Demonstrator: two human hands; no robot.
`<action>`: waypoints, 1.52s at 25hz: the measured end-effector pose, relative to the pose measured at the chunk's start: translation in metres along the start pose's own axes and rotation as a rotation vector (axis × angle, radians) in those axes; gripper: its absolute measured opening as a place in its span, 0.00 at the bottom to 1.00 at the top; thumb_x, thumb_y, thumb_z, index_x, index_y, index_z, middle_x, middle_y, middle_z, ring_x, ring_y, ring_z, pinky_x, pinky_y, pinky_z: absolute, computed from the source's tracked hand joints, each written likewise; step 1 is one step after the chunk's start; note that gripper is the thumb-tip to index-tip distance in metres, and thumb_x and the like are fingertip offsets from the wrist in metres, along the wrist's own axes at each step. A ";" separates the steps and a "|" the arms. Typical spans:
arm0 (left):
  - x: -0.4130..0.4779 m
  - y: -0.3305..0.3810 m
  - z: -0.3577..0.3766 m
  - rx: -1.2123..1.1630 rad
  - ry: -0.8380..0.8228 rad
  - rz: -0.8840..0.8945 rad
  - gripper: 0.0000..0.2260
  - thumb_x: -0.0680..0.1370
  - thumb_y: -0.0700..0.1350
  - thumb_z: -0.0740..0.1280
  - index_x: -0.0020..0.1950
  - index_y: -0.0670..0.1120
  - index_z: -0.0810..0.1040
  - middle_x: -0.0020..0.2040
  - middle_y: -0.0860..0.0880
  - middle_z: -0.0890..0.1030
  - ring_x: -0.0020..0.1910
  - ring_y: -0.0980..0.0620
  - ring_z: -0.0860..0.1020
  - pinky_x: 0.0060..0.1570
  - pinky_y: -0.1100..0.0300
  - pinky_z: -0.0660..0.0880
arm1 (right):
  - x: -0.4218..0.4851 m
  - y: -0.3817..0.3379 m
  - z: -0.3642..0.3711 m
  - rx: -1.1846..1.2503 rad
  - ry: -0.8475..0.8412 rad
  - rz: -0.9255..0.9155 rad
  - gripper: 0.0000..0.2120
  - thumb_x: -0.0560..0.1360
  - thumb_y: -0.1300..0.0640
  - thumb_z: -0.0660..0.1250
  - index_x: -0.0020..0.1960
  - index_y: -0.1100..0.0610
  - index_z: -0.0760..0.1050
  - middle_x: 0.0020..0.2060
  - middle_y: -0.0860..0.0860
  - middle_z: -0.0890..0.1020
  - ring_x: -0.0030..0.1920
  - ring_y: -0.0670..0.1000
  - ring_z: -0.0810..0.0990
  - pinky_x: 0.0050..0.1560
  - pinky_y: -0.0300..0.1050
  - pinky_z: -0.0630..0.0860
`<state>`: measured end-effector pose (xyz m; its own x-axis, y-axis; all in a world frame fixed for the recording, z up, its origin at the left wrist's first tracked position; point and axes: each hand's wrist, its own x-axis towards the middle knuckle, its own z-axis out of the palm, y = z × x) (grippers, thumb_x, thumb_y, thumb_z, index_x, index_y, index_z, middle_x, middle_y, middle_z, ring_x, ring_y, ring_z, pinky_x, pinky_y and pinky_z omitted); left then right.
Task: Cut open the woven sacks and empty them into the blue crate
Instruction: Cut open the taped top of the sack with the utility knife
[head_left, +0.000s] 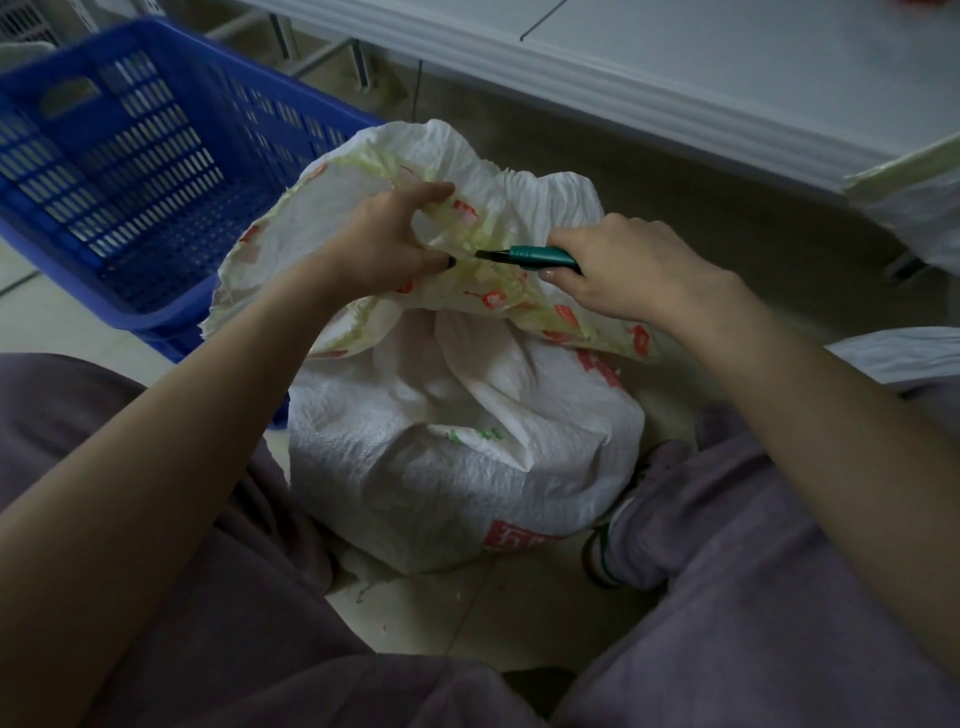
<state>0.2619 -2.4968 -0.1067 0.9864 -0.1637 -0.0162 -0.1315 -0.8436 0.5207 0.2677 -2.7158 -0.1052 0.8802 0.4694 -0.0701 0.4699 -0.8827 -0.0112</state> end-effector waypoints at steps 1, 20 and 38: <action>0.000 0.001 0.000 0.005 -0.003 0.004 0.29 0.75 0.44 0.68 0.74 0.50 0.61 0.70 0.47 0.67 0.66 0.47 0.69 0.61 0.58 0.66 | 0.000 -0.001 0.000 -0.005 -0.009 0.002 0.11 0.80 0.47 0.58 0.57 0.52 0.73 0.39 0.50 0.74 0.38 0.52 0.74 0.38 0.49 0.72; 0.001 -0.004 -0.004 -0.080 -0.006 0.007 0.30 0.75 0.42 0.68 0.74 0.52 0.61 0.71 0.48 0.65 0.60 0.50 0.71 0.53 0.60 0.70 | 0.001 -0.011 0.001 -0.036 0.058 0.026 0.14 0.80 0.46 0.58 0.59 0.53 0.75 0.41 0.53 0.74 0.39 0.54 0.75 0.39 0.49 0.72; 0.001 -0.009 -0.012 -0.102 0.010 -0.016 0.32 0.75 0.39 0.68 0.75 0.49 0.59 0.70 0.47 0.65 0.54 0.46 0.77 0.52 0.52 0.77 | 0.003 -0.007 -0.001 -0.018 -0.026 0.093 0.14 0.79 0.46 0.59 0.58 0.54 0.75 0.41 0.52 0.76 0.40 0.54 0.76 0.39 0.49 0.71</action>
<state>0.2654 -2.4829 -0.1010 0.9892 -0.1454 -0.0168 -0.1057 -0.7893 0.6048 0.2669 -2.7089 -0.1041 0.9181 0.3844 -0.0962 0.3874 -0.9218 0.0141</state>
